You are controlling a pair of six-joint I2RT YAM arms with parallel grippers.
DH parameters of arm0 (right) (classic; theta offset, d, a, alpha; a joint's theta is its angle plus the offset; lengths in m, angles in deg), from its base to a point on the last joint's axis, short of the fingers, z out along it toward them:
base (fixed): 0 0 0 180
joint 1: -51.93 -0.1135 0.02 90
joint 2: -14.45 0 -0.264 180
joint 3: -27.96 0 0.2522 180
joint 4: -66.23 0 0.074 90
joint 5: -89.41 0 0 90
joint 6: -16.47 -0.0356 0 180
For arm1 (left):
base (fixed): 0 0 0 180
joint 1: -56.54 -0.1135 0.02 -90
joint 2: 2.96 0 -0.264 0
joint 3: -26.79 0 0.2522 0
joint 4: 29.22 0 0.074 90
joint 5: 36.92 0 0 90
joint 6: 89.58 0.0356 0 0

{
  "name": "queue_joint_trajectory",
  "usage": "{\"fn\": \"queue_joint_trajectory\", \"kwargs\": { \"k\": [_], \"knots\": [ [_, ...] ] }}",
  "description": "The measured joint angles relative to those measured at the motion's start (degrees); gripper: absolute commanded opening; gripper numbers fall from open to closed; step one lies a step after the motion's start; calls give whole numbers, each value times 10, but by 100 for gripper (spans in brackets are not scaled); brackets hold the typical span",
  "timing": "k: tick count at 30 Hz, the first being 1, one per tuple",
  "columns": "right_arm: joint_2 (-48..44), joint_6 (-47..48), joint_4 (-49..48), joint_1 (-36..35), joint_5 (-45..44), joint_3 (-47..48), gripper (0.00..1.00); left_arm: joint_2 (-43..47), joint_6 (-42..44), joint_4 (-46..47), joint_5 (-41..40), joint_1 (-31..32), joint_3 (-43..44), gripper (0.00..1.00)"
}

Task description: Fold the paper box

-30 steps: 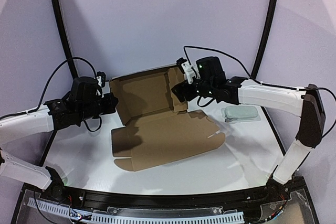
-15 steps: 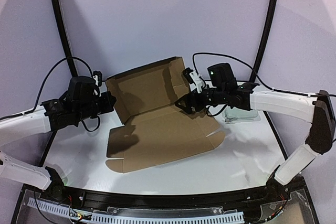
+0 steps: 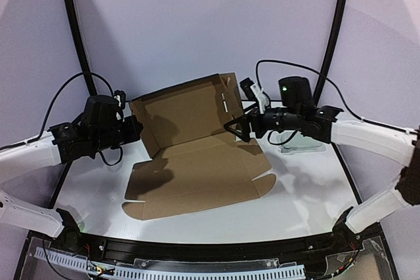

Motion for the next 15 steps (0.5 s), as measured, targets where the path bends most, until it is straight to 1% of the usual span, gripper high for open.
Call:
{"fn": "queue_joint_trajectory", "kwargs": {
  "k": [5, 9, 15],
  "knots": [
    [-74, 9, -7, 0, 2, -21, 98, 0, -11, -22, -13, 0, 7, 1],
    [-112, 7, -5, 0, -53, -21, 98, 0, -16, -33, -20, 0, 10, 1],
    [-124, 1, 13, 7, -147, -28, 98, 0, -22, -37, -23, 0, 10, 1]
  ]
}}
